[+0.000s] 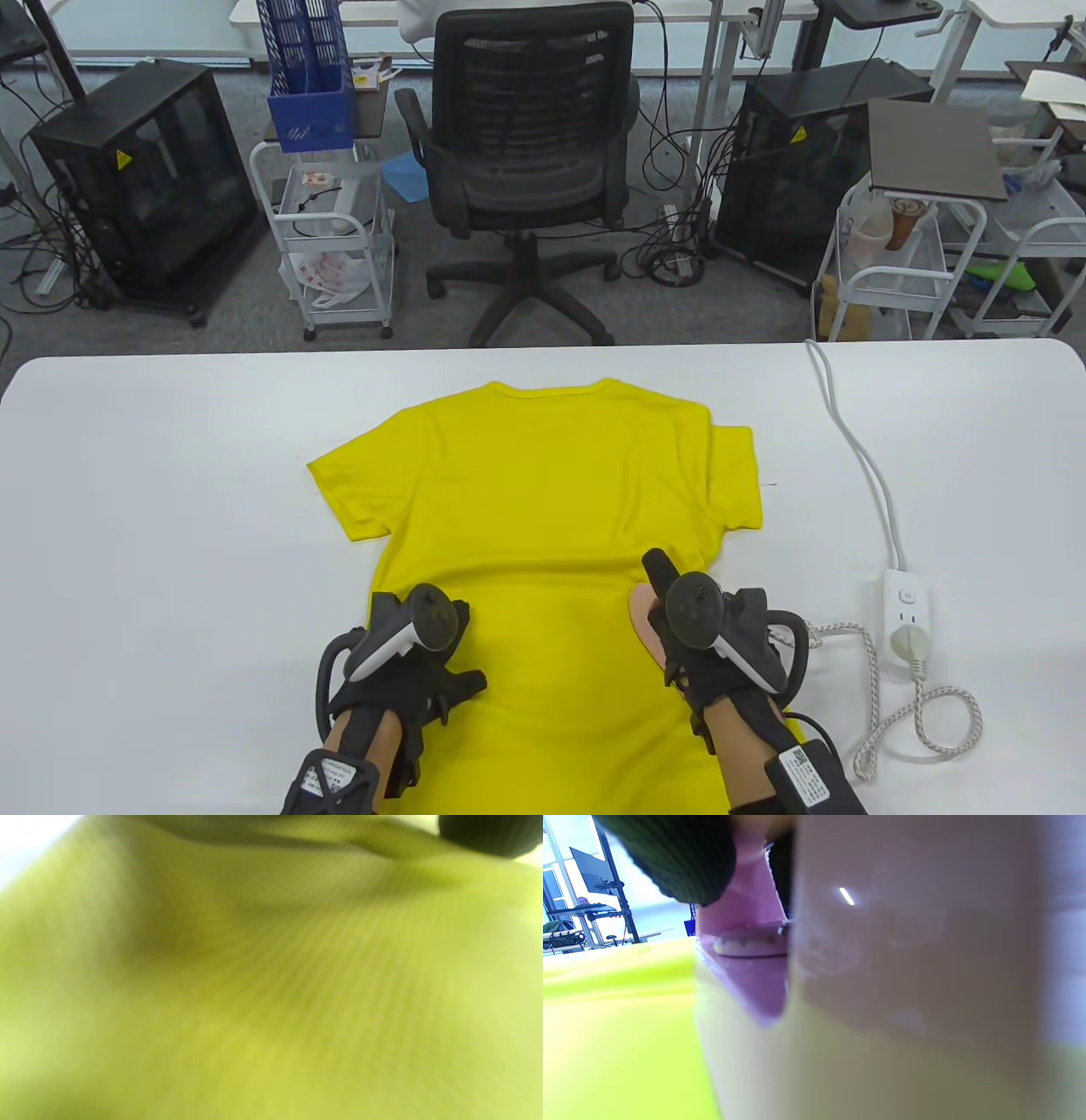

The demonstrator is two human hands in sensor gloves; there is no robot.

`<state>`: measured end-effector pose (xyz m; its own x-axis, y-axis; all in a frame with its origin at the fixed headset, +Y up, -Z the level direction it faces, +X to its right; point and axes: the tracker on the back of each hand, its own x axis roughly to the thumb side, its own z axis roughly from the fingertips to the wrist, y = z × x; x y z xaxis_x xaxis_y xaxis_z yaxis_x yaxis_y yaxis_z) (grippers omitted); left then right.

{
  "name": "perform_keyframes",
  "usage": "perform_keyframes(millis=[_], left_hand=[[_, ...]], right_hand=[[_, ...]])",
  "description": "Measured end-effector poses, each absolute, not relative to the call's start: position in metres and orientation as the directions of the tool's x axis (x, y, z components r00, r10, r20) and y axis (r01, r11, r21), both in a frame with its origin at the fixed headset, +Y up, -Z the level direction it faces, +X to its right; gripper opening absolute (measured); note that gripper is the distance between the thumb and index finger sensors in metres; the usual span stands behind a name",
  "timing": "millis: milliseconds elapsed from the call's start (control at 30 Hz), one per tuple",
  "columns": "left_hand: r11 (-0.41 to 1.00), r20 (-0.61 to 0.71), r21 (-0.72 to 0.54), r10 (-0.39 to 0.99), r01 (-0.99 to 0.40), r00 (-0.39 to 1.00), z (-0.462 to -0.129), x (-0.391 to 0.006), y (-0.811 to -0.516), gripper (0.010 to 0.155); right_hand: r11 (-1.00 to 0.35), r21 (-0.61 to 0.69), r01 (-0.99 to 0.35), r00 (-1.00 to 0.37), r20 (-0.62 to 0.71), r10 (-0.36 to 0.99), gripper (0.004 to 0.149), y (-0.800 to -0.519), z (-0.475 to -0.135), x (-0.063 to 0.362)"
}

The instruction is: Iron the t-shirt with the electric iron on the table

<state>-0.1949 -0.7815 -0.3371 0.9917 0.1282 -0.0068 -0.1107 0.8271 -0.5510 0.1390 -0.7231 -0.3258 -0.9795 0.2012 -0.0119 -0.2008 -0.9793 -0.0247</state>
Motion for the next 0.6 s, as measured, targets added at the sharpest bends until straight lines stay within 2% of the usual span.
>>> perform_keyframes(millis=[167, 300, 367, 467, 600], left_hand=[[0.842, -0.047, -0.521, 0.14, -0.144, 0.989, -0.342, -0.202, -0.776, 0.087], [0.84, -0.07, -0.528, 0.105, -0.126, 0.992, -0.346, -0.206, -0.779, 0.091], [0.835, -0.078, -0.534, 0.107, -0.132, 0.991, -0.346, -0.207, -0.781, 0.093], [0.83, -0.079, -0.541, 0.106, -0.132, 0.991, -0.348, -0.208, -0.783, 0.094], [0.816, -0.081, -0.559, 0.12, -0.145, 0.99, -0.348, -0.209, -0.784, 0.097]], right_hand=[[-0.979, -0.063, -0.191, -0.978, 0.096, 0.185, 0.064, -0.698, -0.324, 0.102], [-0.983, 0.049, -0.176, -0.955, 0.234, 0.183, 0.065, -0.683, -0.336, 0.041], [-0.981, 0.076, -0.177, -0.95, 0.247, 0.19, 0.065, -0.681, -0.343, 0.017], [-0.992, 0.067, -0.104, -0.956, 0.267, 0.118, 0.066, -0.687, -0.358, -0.028], [-0.995, 0.071, -0.064, -0.972, 0.223, 0.079, 0.066, -0.71, -0.377, -0.049]])
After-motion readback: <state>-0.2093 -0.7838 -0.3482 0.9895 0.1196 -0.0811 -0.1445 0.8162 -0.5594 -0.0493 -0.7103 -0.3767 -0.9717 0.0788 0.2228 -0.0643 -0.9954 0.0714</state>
